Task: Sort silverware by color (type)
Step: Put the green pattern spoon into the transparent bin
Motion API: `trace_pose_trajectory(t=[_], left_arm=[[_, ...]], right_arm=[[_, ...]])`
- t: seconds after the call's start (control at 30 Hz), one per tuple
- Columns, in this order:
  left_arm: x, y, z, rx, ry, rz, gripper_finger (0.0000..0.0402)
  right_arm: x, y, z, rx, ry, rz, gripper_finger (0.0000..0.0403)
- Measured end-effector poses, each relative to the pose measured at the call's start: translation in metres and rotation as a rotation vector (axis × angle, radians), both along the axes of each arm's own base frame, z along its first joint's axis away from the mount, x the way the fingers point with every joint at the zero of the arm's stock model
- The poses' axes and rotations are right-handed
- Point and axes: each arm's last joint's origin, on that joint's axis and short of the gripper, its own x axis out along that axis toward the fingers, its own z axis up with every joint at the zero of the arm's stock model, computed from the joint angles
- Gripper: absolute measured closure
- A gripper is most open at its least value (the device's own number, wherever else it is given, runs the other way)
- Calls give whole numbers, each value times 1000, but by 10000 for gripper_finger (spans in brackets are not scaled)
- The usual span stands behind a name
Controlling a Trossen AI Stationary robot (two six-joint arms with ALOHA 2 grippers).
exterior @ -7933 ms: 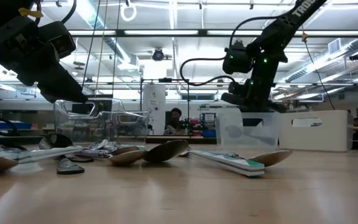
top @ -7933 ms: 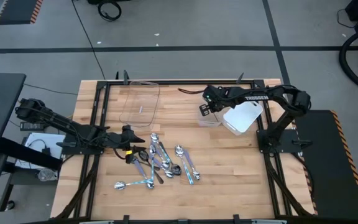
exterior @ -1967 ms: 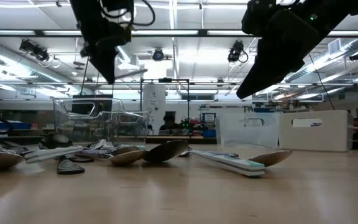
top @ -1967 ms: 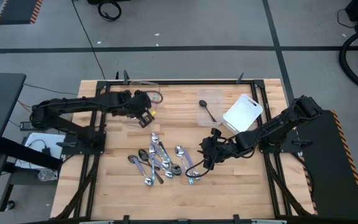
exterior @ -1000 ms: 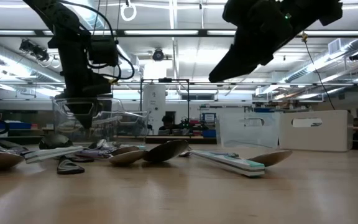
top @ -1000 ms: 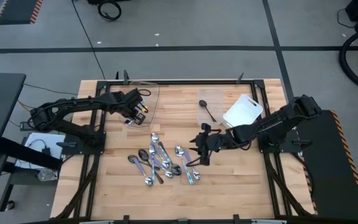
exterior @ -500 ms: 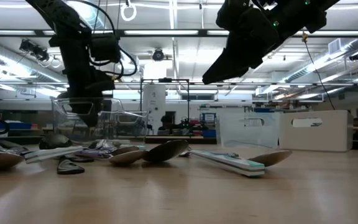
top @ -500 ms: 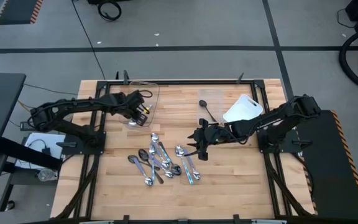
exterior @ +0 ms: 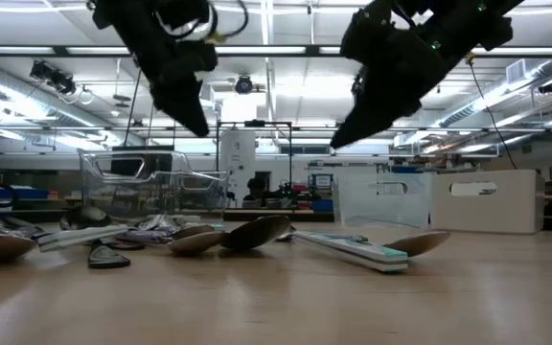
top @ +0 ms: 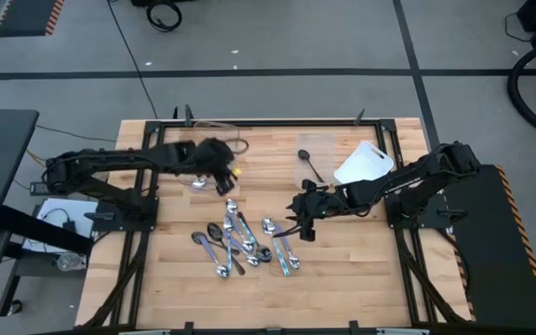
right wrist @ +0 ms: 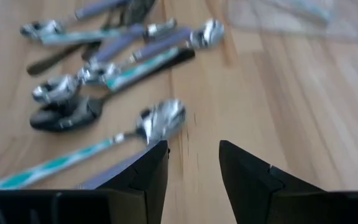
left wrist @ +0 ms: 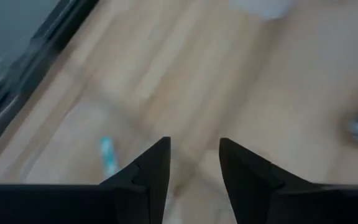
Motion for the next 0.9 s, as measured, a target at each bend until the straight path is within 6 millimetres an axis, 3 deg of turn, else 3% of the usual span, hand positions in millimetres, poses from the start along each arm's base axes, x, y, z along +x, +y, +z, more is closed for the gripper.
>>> trace_pose_trajectory(t=[0.33, 0.47, 0.67, 0.9], left_arm=[[13, -58, -7, -23, 17, -199, 256], [15, -72, -10, -94, -16, -154, 256], [28, -90, -21, -95, -27, -218, 256], [54, -110, -43, 7, -57, -404, 256]], right_arm=[[-11, 2, -9, 51, 121, -114, 250], [-13, 3, -10, 79, 123, -185, 250], [-15, 15, -10, 125, 117, -183, 250], [-21, 21, -13, 123, 146, -245, 250]])
